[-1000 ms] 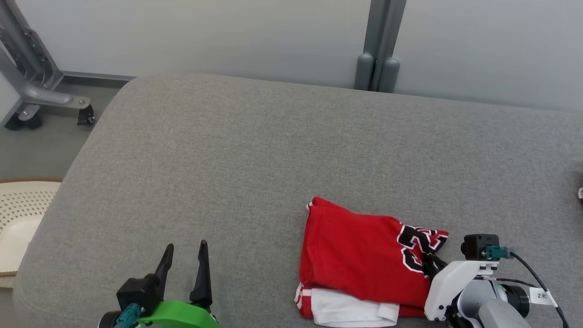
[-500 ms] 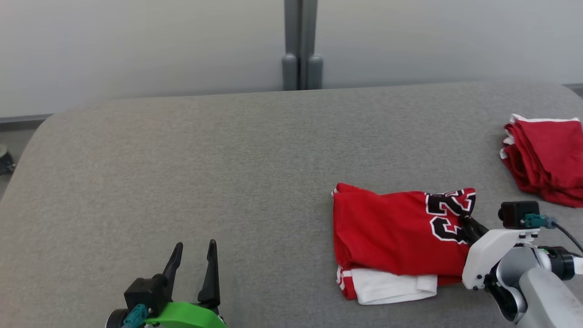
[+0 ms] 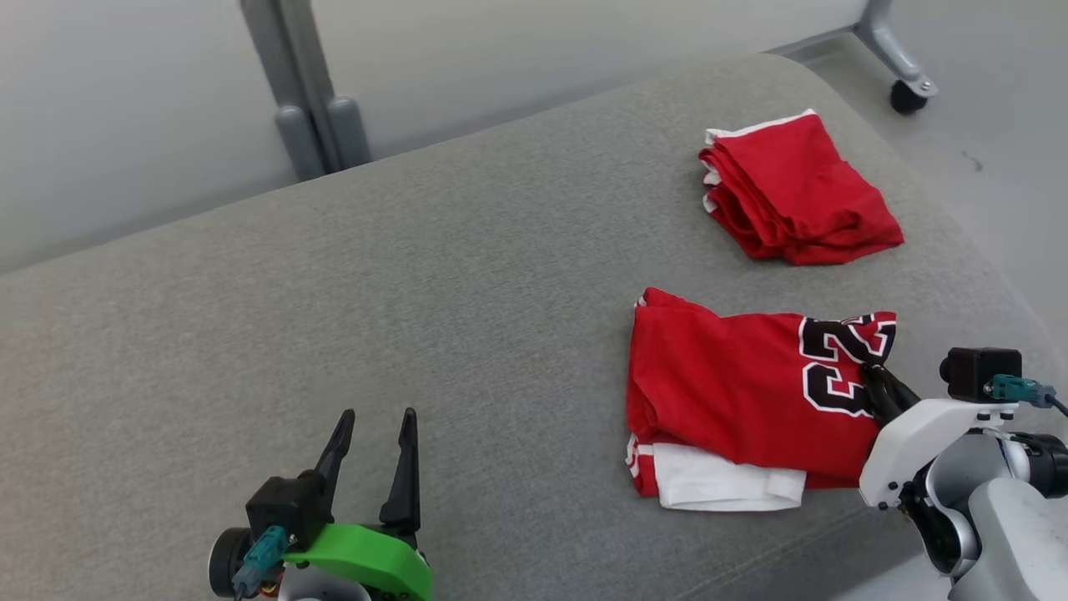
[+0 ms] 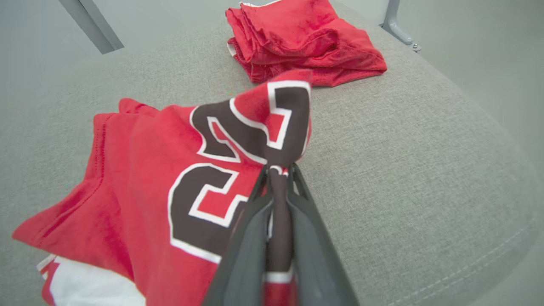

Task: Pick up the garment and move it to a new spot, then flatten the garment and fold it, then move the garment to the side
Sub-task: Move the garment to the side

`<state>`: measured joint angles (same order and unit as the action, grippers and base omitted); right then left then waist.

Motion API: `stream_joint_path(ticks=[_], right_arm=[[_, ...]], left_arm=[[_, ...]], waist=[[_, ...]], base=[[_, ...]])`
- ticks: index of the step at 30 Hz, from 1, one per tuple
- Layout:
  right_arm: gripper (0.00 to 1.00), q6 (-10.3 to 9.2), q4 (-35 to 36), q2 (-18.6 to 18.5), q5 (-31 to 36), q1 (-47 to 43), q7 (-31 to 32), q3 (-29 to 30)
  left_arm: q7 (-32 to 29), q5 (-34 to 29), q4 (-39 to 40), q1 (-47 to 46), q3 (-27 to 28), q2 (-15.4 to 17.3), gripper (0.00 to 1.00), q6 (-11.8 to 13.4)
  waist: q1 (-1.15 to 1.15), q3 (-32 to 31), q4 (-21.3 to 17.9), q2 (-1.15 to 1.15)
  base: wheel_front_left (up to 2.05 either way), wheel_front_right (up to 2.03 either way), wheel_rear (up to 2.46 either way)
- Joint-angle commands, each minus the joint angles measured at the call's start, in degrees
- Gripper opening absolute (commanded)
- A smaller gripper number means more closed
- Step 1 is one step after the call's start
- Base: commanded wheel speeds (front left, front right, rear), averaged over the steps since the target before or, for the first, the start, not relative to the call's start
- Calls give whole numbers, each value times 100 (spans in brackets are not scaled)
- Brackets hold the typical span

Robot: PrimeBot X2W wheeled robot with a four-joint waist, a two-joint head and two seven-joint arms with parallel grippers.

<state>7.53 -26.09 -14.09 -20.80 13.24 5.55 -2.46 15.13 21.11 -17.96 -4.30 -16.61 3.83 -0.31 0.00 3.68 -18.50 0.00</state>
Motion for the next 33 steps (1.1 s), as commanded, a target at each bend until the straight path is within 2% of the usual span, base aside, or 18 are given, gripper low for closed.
stream_joint_path(ticks=[1,7,19,24,33], right_arm=[[0,-10,47,28,47,-21,-12,25],[0,-10,148,71,117,87,-60,37],[0,-10,204,-140,220,1313,277,-225],[0,-10,-73,-252,201,1960,428,-190],[0,-10,-995,-642,468,2756,379,7]], left_arm=[[0,-25,-17,-85,29,18,100,-14],[-1,-43,-54,-109,65,31,100,-1],[-1,8,-14,-67,162,-20,100,6],[-1,-3,8,-70,197,-36,100,-6],[0,-102,39,-201,220,-50,100,-73]], waist=[[0,238,-551,0],[0,216,-402,0],[0,124,439,0],[0,149,778,0],[0,394,1282,0]], base=[[0,0,0],[0,0,0],[0,0,0],[0,0,0],[0,0,0]])
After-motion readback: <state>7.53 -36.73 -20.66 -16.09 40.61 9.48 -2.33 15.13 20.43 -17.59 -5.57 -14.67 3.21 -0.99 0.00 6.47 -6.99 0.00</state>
